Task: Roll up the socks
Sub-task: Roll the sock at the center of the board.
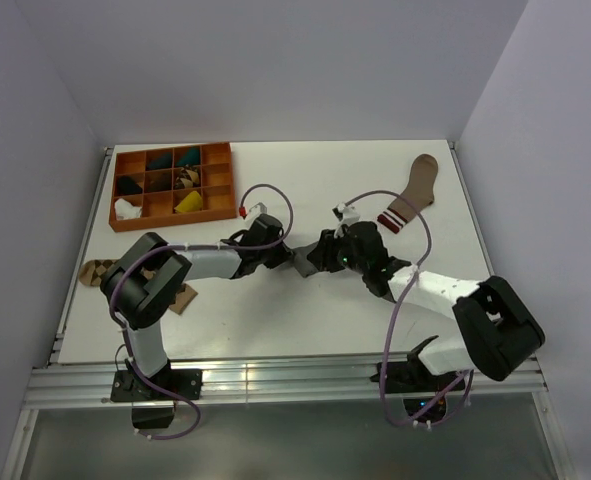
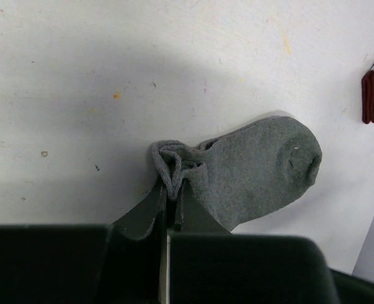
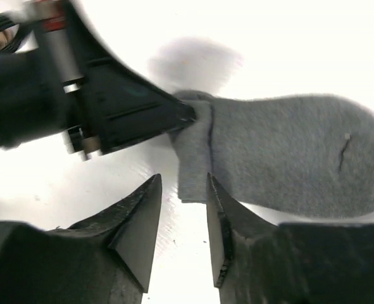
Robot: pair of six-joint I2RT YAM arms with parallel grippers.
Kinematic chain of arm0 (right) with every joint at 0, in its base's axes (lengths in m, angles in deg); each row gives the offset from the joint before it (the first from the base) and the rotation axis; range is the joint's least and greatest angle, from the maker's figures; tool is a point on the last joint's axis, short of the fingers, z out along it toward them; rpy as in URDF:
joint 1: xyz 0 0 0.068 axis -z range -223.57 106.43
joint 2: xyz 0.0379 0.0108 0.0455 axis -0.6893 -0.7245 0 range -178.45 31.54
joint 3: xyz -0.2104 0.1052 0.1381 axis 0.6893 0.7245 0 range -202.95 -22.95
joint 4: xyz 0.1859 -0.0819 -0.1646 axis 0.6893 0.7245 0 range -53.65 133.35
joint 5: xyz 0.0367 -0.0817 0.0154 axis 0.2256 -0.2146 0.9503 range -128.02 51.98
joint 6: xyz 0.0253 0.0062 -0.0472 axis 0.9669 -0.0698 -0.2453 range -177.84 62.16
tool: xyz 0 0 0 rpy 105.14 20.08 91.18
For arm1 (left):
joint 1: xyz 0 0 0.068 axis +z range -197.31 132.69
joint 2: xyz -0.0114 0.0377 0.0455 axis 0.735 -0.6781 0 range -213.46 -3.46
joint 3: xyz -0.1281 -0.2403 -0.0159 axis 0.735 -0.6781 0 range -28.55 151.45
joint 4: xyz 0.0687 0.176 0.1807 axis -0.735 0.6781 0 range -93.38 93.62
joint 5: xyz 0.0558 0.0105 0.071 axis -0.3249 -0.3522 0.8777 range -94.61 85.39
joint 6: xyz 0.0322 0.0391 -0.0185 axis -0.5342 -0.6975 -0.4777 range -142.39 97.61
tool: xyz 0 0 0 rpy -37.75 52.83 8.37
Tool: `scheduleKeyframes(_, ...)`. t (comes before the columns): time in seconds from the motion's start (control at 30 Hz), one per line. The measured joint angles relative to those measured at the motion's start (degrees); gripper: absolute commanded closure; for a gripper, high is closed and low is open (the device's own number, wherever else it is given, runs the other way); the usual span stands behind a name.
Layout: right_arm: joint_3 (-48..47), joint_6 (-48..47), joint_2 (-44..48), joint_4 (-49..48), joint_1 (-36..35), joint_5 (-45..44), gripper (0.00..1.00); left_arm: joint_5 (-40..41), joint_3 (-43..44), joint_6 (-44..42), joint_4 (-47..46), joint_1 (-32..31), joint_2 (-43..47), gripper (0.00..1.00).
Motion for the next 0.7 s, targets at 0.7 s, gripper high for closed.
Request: scheduleKeyframes(0.7,-4.3,-19.8,-11.4,-0.2,-20.7,-24.9,0.52,0.0,2.8,-1.5,7.5,0.0,0.6,1.0)
